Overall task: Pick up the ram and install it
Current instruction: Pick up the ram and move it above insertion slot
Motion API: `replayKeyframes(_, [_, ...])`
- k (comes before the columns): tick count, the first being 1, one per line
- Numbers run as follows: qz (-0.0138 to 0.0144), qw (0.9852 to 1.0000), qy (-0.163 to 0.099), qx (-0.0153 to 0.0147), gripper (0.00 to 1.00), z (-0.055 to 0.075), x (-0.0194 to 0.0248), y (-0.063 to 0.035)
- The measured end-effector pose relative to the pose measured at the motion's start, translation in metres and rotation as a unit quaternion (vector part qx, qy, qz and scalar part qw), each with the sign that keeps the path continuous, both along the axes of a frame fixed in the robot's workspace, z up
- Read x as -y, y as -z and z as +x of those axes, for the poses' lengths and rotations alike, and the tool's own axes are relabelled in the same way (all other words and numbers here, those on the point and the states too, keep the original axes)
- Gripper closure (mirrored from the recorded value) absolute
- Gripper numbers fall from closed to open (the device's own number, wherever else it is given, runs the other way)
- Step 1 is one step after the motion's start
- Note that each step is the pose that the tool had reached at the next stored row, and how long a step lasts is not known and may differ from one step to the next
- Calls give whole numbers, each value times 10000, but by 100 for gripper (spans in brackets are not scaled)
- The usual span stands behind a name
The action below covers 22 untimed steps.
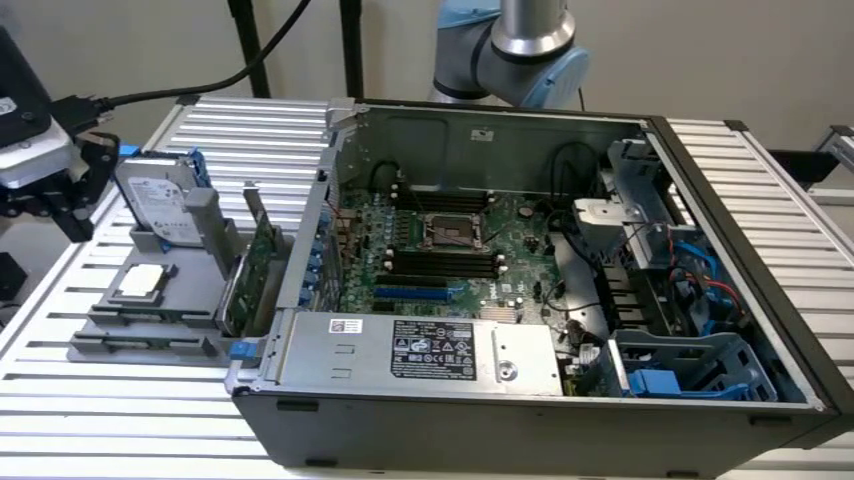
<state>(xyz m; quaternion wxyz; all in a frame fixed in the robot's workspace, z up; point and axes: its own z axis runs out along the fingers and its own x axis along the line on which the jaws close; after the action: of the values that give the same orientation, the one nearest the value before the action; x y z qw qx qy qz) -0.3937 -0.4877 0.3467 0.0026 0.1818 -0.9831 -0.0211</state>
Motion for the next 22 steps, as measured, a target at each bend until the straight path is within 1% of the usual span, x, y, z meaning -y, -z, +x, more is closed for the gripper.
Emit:
replayKeyframes(3, [0,9996,-272,0,100,0,0,5])
replayKeyframes(6, [-1,9985,-544,-1,100,0,0,13])
replayKeyframes(9, [0,9967,-817,0,100,0,0,26])
replayKeyframes(11, [0,9950,-1001,0,100,0,0,35])
replayKeyframes(14, [0,9919,-1272,0,100,0,0,49])
replayKeyframes(17, [0,9880,-1542,0,100,0,0,63])
replayKeyframes(20, [0,9835,-1807,0,100,0,0,78])
replayKeyframes(22, [0,9801,-1987,0,100,0,0,88])
